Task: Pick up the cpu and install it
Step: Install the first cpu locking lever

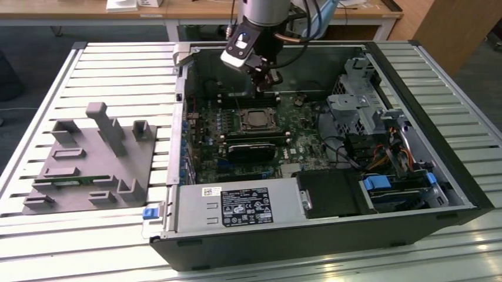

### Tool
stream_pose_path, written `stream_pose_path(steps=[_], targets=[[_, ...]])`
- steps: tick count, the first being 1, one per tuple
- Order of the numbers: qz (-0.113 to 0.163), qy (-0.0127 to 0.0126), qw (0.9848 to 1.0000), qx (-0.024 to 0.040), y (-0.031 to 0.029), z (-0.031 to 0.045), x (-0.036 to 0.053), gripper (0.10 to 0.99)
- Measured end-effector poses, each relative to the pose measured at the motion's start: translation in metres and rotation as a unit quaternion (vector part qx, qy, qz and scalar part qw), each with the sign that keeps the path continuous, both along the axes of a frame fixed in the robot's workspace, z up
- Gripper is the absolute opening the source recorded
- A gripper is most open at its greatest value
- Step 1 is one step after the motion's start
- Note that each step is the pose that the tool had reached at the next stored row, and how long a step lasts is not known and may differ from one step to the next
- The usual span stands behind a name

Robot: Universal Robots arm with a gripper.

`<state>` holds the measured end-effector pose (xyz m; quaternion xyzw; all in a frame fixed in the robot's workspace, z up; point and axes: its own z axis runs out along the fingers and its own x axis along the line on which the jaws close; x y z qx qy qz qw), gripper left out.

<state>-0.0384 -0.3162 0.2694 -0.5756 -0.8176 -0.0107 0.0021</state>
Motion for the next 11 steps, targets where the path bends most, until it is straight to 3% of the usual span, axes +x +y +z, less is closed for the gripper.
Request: stream_pose_path(steps=[11], targets=[[0.030,0.0000,0.9996,0.0000,0.0000,0.0000,0.0000,0.106]])
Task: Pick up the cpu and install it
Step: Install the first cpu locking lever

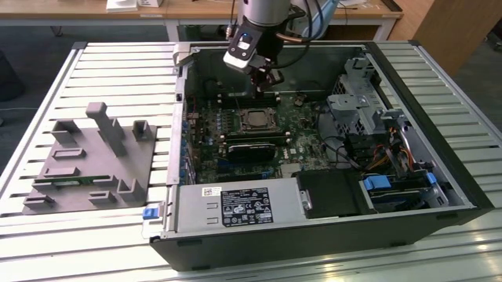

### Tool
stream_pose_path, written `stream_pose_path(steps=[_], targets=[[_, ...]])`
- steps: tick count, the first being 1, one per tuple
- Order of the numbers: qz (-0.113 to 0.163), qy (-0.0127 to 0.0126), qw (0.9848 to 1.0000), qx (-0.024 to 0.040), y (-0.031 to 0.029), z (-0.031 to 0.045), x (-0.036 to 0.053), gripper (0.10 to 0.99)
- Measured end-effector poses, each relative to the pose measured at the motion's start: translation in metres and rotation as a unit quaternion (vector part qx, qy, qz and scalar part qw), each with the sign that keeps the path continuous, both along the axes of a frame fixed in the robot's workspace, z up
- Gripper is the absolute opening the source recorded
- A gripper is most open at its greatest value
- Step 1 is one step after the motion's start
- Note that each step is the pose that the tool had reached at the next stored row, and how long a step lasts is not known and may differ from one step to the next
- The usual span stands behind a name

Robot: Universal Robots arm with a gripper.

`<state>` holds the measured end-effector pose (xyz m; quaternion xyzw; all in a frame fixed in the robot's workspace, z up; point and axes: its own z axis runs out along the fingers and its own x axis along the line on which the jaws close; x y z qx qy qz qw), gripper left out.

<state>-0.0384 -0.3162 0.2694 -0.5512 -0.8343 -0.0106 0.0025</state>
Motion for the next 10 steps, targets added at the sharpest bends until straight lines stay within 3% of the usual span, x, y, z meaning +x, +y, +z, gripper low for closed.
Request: stream_pose_path(steps=[10], targets=[[0.028,0.0000,0.9996,0.0000,0.0000,0.0000,0.0000,0.106]])
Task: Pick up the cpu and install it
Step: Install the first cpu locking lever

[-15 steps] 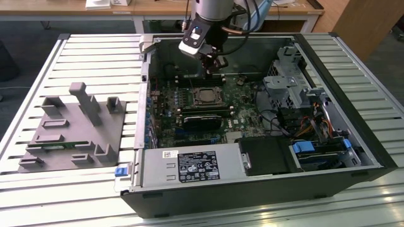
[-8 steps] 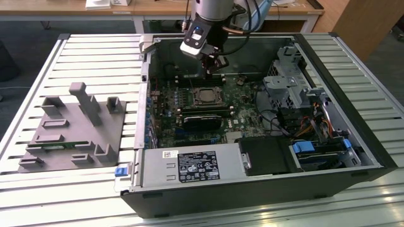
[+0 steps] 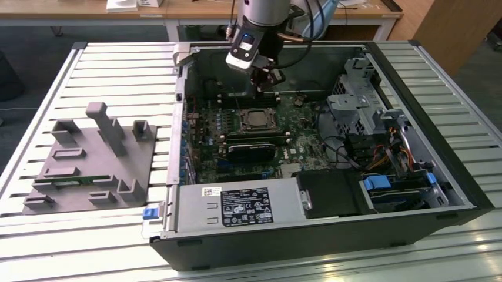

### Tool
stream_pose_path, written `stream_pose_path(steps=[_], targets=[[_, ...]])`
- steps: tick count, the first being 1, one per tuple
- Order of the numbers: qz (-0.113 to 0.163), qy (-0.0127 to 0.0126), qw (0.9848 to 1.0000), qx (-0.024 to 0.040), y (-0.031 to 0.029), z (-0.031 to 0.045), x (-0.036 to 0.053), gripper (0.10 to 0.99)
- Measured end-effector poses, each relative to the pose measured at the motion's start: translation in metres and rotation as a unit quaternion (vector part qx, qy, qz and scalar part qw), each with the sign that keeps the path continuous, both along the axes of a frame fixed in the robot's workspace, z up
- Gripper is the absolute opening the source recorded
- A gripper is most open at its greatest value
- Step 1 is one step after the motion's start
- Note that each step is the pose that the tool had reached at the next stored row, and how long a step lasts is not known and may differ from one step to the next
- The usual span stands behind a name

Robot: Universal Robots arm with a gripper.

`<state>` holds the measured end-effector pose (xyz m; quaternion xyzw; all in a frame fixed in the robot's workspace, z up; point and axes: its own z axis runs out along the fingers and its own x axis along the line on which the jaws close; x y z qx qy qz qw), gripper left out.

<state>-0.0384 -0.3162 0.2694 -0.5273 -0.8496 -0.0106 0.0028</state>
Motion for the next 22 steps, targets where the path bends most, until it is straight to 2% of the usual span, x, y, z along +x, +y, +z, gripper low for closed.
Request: stream_pose_path(steps=[11,22], targets=[[0.027,0.0000,0.9996,0.0000,0.0000,0.0000,0.0000,0.106],[0.054,0.0000,0.9986,0.0000,0.0000,0.0000,0.0000,0.106]])
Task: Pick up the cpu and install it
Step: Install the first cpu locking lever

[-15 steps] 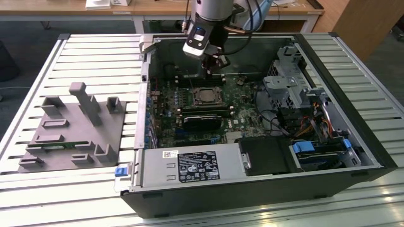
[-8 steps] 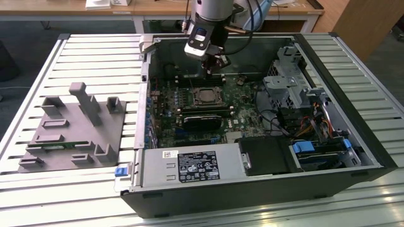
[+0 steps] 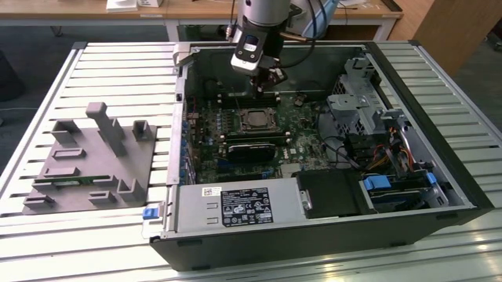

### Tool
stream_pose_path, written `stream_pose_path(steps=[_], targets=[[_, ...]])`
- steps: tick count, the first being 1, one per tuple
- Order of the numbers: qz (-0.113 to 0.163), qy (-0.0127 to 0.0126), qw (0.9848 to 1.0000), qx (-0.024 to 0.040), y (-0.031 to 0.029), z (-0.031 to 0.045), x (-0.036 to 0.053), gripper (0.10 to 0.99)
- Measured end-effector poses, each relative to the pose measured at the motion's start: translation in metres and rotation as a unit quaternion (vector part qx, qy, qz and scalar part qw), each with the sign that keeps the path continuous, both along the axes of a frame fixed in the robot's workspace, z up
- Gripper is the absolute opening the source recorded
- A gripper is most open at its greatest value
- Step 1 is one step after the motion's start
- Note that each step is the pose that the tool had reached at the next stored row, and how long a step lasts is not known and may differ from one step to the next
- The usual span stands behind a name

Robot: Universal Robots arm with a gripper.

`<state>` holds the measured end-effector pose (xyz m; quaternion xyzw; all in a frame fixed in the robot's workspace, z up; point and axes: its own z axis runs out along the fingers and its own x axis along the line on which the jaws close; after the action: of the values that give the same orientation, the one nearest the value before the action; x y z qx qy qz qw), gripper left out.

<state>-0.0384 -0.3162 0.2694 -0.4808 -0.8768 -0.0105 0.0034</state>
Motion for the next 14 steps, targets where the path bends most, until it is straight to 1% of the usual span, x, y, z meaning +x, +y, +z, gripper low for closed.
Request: stream_pose_path(steps=[14], targets=[[0.031,0.0000,0.9995,0.0000,0.0000,0.0000,0.0000,0.106]])
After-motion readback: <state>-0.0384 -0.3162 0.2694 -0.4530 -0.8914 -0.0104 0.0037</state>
